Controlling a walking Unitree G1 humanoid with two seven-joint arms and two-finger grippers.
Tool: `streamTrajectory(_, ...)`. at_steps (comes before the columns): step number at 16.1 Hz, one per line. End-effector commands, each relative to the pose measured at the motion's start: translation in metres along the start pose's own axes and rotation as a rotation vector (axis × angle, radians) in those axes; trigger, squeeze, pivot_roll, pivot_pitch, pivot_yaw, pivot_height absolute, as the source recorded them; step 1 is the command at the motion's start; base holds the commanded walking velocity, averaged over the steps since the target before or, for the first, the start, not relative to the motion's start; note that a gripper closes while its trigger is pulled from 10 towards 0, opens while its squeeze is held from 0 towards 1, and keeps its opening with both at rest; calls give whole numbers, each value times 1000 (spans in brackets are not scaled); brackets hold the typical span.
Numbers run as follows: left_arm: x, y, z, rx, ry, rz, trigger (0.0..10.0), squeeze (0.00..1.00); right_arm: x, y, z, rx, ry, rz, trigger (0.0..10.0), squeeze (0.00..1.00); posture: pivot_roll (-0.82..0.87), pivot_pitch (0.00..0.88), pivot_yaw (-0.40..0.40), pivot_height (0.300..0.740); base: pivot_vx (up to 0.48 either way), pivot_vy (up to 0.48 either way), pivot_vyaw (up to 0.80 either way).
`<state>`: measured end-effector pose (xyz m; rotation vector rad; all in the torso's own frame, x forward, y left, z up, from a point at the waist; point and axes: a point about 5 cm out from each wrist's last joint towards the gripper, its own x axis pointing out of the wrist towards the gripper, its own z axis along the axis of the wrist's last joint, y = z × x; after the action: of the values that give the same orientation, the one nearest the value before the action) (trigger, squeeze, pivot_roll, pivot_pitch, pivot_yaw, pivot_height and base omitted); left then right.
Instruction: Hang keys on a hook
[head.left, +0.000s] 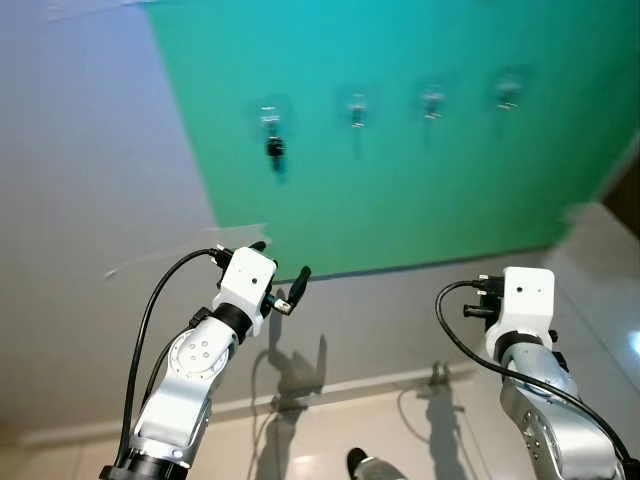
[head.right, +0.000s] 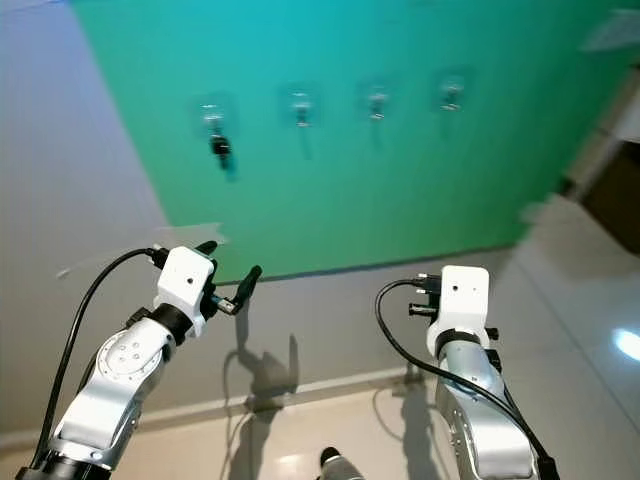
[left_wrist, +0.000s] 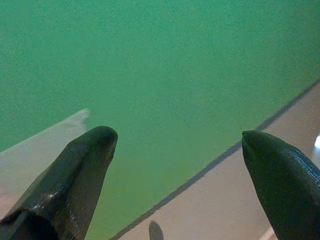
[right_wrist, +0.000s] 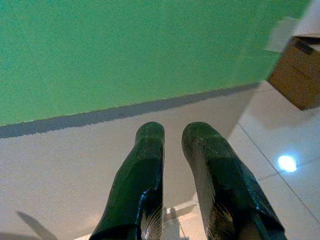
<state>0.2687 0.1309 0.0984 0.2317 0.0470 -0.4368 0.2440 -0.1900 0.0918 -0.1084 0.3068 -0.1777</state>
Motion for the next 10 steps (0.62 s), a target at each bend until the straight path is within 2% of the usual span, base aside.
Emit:
streamTrajectory(1,-3,5,-1,9,6,23,10000,0,-2,11,4,-5,-16,43,10000,0,-64,0,71,740,0,0,-800)
streamTrajectory(3,-3,3,-3,6,9,18,10000,0,-5,12,2,-7,-8,49,10000,0,-80,0,74,740,0,0,-800)
streamTrajectory(5,3,2,0,4,0,16,10000,0,-7,9,1,-12,-3,45,10000,0,-94,0,79,740,0,0,-800)
streamTrajectory(10,4,4,1,6,-4,15,10000,0,-6,5,2,-17,-3,35,10000,0,-91,0,88,740,0,0,-800)
